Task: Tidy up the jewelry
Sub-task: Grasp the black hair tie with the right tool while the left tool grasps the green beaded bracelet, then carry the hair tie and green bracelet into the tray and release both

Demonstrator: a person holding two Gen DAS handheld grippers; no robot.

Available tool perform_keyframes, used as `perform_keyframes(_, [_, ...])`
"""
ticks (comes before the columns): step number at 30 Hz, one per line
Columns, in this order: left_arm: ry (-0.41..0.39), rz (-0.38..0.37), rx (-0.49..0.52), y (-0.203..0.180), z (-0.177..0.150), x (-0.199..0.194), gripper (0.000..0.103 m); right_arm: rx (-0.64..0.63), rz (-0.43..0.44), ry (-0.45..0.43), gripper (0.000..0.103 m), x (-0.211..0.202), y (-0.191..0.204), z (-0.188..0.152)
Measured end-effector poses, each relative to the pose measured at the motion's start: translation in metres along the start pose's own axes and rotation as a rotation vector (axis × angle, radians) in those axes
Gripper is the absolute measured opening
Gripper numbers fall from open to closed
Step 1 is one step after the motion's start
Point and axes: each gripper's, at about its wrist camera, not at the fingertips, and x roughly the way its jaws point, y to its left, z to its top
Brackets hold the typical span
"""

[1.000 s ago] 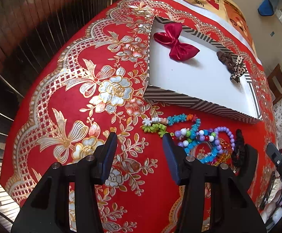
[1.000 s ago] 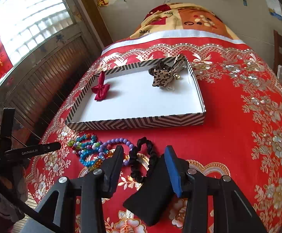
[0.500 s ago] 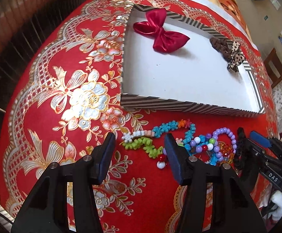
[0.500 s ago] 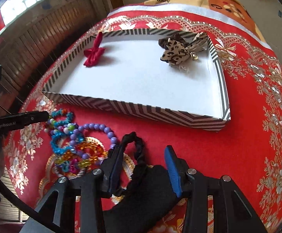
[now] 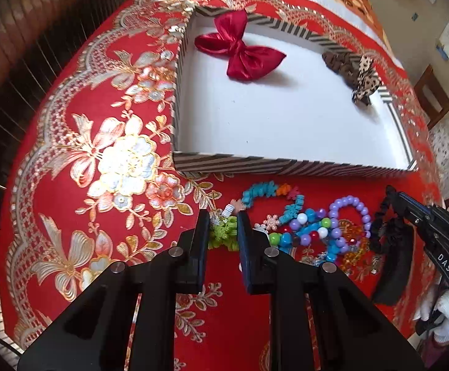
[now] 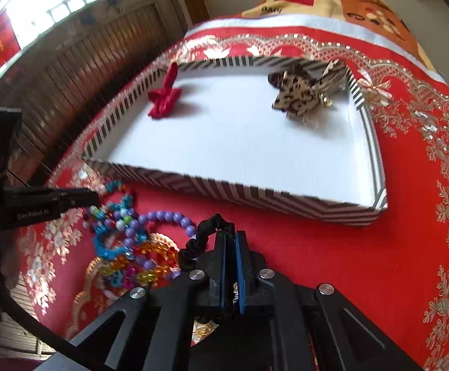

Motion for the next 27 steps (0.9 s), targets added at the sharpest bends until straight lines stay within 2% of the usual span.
perform_keyframes(9, [-0.080, -0.038, -0.015, 0.005, 0.004, -0.049, 0.016, 0.085, 0.053, -0.153, 0.005, -0.058, 0.003, 0.009])
perform_keyframes(18, [-0.200, -0.033, 0.015, 0.002, 0.024, -0.107, 0.016, 0.137, 0.063, -0.204, 0.005, -0.079, -0.003, 0.010])
perform_keyframes(27, [-0.259, -0.022, 0.032, -0.008, 0.055, -0.122, 0.016, 0.170, 0.036, -0.249, 0.005, -0.091, -0.019, 0.029])
